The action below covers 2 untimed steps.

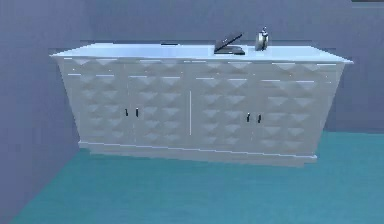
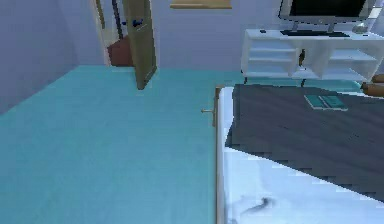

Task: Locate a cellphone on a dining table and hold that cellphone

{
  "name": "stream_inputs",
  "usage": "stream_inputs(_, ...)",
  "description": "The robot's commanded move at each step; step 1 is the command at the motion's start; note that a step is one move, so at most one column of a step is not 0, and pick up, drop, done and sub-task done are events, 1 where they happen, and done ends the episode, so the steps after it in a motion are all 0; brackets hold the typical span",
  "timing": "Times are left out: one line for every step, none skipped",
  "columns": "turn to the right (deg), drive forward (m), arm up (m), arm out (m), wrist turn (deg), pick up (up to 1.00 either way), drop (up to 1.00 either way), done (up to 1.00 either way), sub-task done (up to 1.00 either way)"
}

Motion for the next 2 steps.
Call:
stream_inputs(-39.0, 0.0, 0.0, 0.0, 0.0, 0.0, 0.0, 0.0, 0.0)
stream_inputs(0.0, 0.05, 0.0, 0.0, 0.0, 0.0, 0.0, 0.0, 0.0)
